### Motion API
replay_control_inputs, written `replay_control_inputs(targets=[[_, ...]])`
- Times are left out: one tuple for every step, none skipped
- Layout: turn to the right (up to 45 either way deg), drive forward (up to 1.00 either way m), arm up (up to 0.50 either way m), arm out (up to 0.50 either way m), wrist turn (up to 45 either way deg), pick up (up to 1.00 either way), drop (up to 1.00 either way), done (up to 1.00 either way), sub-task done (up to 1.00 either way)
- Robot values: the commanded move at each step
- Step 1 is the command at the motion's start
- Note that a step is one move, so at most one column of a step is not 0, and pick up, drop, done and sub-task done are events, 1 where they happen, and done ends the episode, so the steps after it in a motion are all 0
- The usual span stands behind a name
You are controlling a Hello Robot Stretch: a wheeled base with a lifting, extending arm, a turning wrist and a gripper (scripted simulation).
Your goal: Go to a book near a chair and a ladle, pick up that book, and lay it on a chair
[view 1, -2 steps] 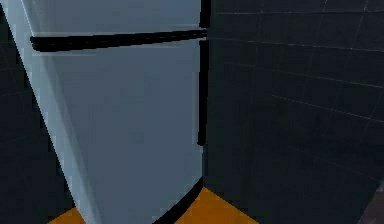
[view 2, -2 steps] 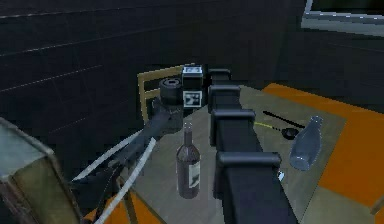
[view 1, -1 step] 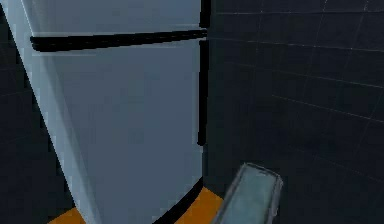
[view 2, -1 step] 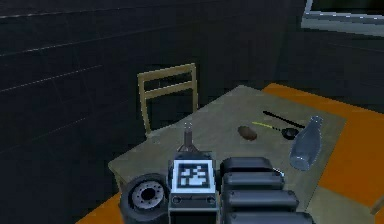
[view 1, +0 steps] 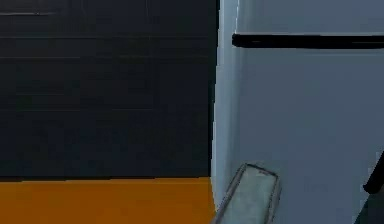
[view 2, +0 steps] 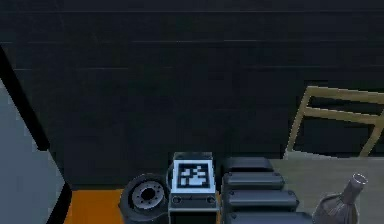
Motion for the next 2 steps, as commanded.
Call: replay_control_inputs(targets=[[-45.0,0.00,0.00,0.00,0.0,0.00,0.00,0.00,0.00],[0.0,0.30,0.00,0.00,0.0,0.00,0.00,0.00,0.00]])
